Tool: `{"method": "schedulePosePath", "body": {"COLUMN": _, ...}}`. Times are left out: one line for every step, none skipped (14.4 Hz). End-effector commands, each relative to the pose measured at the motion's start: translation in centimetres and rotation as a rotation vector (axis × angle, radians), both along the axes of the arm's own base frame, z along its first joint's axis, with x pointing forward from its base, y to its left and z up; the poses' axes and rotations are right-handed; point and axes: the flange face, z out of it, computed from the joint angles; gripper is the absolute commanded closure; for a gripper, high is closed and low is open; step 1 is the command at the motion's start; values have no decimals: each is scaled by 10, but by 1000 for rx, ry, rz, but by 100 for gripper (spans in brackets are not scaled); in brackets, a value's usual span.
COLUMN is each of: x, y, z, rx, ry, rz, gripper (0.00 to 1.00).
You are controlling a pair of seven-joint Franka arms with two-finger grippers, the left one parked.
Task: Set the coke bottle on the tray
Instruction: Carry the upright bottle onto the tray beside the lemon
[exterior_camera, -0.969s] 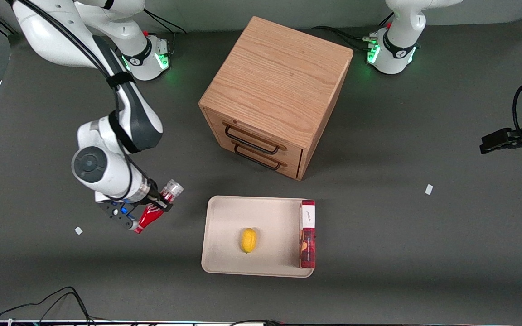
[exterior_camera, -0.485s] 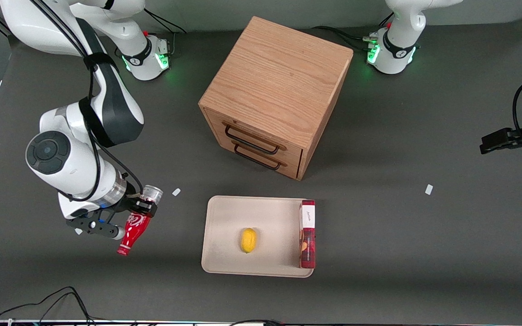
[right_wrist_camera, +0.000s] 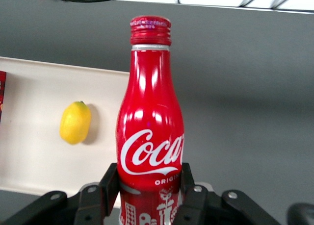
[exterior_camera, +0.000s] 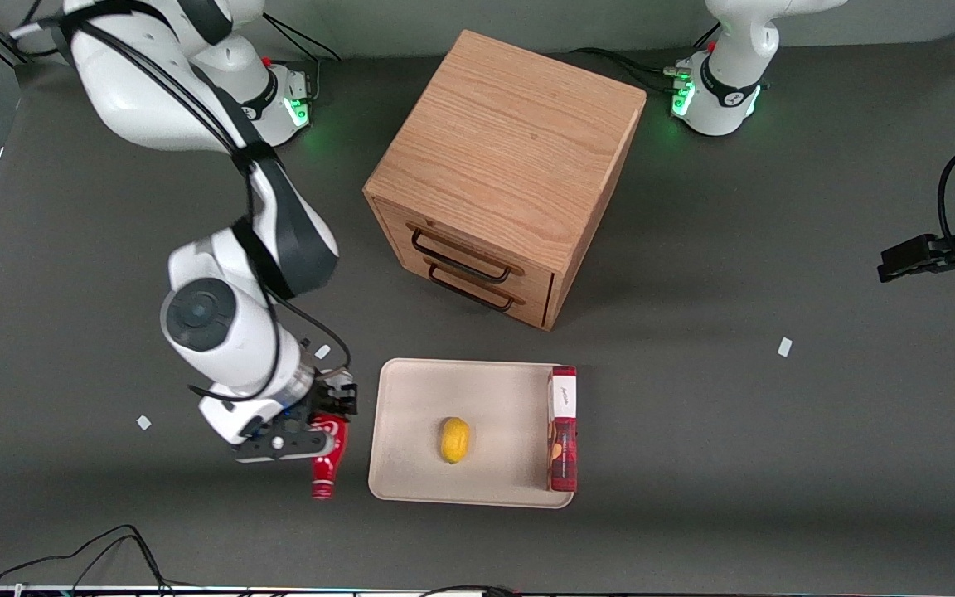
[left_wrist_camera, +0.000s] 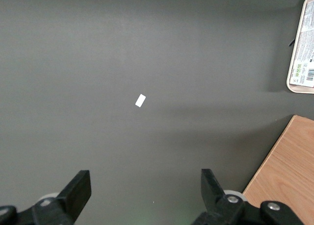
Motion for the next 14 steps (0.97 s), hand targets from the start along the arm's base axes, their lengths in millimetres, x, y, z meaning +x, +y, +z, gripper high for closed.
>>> {"method": "schedulePosePath", "body": {"x": 19, "y": 4, "z": -39, "rx": 5, "ry": -50, "rz": 27, "gripper": 66}}
{"method": "schedulePosePath", "body": {"x": 18, "y": 15, "z": -59, "rx": 16, "ry": -53, "rz": 32, "gripper": 66}}
{"method": "schedulePosePath", "body": {"x": 18, "y": 18, "z": -77, "rx": 25, "ry": -49, "rz": 21, "gripper": 66}}
{"method": "schedulePosePath", "body": {"x": 20, "y": 19, "z": -94, "rx": 45, "ry": -53, "rz": -5, "gripper": 66}}
{"method": "schedulePosePath", "body": {"x": 20, "y": 21, "z": -107, "rx": 58, "ry": -53, "rz": -28, "gripper": 66}}
{"method": "schedulePosePath", "body": {"x": 19, "y": 21, "z": -120, "rx": 59, "ry": -41, "rz": -44, "gripper": 66}}
{"method": "schedulePosePath", "body": {"x": 16, "y": 26, "z": -127, "rx": 60, "ry": -37, "rz": -45, "gripper": 66}}
{"method": "schedulePosePath", "body": {"x": 16, "y": 28, "z": -130, "rx": 64, "ry": -35, "rz": -51, "gripper": 66}}
{"method": "schedulePosePath", "body": {"x": 14, "y": 29, "z": -136, "rx": 77, "ry": -20, "rz": -66, "gripper": 64}}
{"method": "schedulePosePath", "body": {"x": 12, "y": 33, "z": -138, "rx": 97, "ry": -6, "rz": -80, "gripper": 64}}
{"method": "schedulePosePath", "body": {"x": 9, "y": 39, "z": -141, "rx": 115, "ry": 8, "rz": -86, "gripper": 63}}
{"method": "schedulePosePath", "body": {"x": 4, "y": 43, "z": -147, "rx": 119, "ry": 24, "rz": -91, "gripper": 59}}
{"method": "schedulePosePath", "body": {"x": 2, "y": 43, "z": -150, "rx": 117, "ry": 32, "rz": -106, "gripper": 57}}
{"method": "schedulePosePath", "body": {"x": 2, "y": 43, "z": -151, "rx": 116, "ry": 35, "rz": -111, "gripper": 55}}
